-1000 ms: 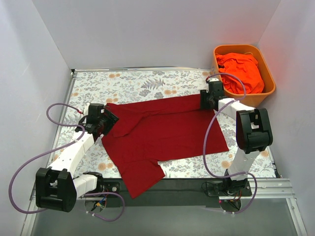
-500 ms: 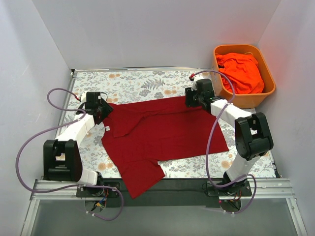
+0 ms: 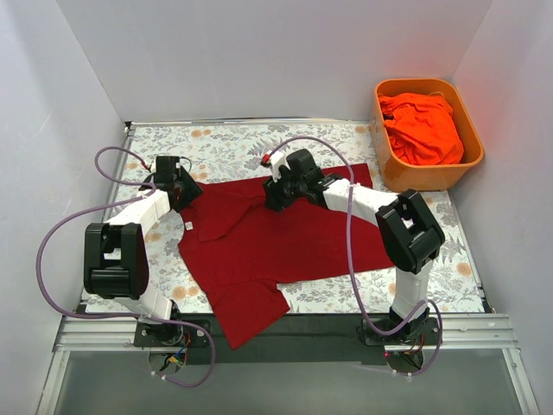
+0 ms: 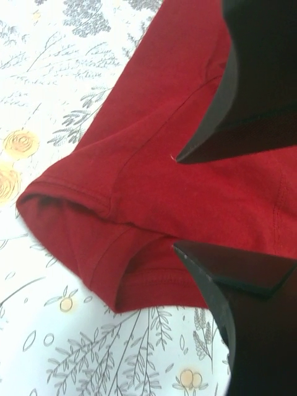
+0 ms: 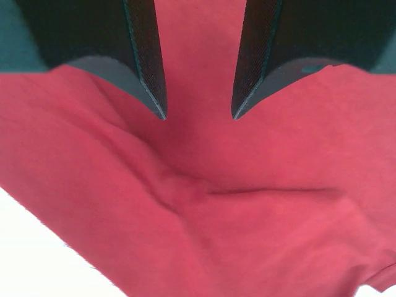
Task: Fold and stack the t-shirts
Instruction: Fold the tshirt
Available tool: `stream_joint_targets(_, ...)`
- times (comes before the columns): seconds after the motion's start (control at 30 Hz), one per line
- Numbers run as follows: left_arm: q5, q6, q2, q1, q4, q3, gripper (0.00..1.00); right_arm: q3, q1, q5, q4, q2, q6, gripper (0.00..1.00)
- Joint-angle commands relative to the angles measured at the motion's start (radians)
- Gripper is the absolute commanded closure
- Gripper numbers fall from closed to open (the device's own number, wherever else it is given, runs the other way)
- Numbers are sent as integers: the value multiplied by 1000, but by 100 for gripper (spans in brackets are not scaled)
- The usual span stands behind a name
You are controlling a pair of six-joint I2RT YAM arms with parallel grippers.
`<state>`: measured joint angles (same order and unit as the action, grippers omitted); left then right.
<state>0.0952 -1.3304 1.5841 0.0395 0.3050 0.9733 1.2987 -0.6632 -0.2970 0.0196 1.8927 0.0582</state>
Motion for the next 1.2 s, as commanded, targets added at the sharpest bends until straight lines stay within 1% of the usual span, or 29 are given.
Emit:
stream_joint_targets(0.0, -67, 1, -19, -6, -14, -25, 52, 48, -21, -45, 5, 12, 37, 55)
stream_joint_targets(0.07, -93, -12, -38, -6, -7, -47, 55, 59, -58, -56, 6, 19, 64, 55)
stream_joint_targets(0.23, -94, -58, -130, -3, 19, -166, 54, 111, -125, -48, 26, 62, 118, 55)
stream_joint_targets(0.3, -89, -64, -179, -3, 40, -192, 53, 131, -148, -45, 26, 88, 120, 55)
stream_joint_targets(0.43, -94, -64, -220, -1, 55, -235, 53, 157, -174, -39, 26, 115, 118, 55)
stream_joint_targets(0.47, -94, -66, -222, 0, 59, -242, 53, 163, -179, -34, 26, 123, 118, 55)
stream_joint_targets(0.5, -136, -66, -223, 5, 60, -246, 53, 166, -182, -30, 26, 126, 118, 55)
stream_joint_targets(0.53, -141, -69, -223, 13, 60, -249, 53, 172, -185, -28, 26, 131, 117, 55)
stream_joint_targets(0.8, -126, -82, -167, 65, 57, -262, 55, 162, -187, -11, 22, 131, 106, 55)
stream_joint_targets(0.9, -118, -87, -162, 80, 56, -258, 62, 154, -187, -8, 17, 129, 106, 55)
stream_joint_targets(0.97, -112, -92, -167, 91, 54, -252, 72, 152, -187, -10, 17, 131, 103, 55)
stream_joint_targets(1.03, -107, -96, -183, 100, 57, -252, 77, 149, -187, -8, 13, 131, 100, 55)
stream_joint_targets(1.17, -107, -99, -211, 103, 62, -257, 92, 143, -187, -7, 6, 131, 94, 55)
